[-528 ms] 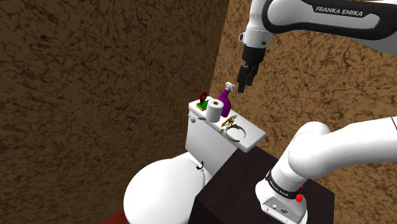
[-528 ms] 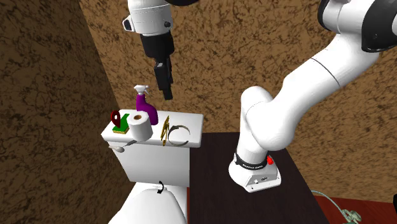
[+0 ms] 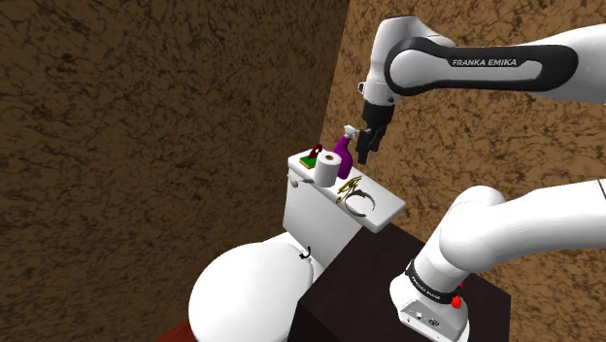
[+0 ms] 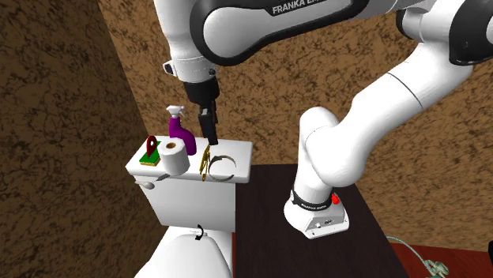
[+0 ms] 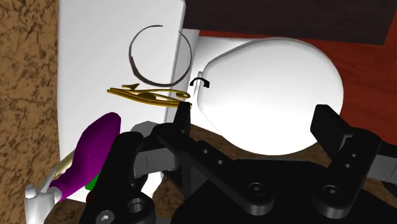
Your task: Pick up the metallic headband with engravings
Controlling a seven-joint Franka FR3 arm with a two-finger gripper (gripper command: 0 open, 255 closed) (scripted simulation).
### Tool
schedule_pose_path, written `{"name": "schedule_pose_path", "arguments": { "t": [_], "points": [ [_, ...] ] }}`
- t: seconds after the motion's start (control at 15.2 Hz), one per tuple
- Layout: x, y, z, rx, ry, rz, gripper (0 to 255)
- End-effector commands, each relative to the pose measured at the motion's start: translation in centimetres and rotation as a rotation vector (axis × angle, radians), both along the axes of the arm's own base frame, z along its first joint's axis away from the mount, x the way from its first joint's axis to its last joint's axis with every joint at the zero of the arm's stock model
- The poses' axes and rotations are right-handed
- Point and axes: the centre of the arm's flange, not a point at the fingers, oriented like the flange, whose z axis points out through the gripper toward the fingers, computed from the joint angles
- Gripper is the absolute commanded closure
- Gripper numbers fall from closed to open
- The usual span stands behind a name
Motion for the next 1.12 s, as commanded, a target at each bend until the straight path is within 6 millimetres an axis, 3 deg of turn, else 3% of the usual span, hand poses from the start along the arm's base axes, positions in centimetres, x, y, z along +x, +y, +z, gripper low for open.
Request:
{"name": "schedule_pose_path", "arguments": {
  "t": [0.0, 1.06],
  "points": [
    [0.1, -0.3, -2.6, -0.012, 0.001, 0.002, 0],
    [0.4, -5.1, -22.9, -0.105, 0.021, 0.016, 0]
  ]
}}
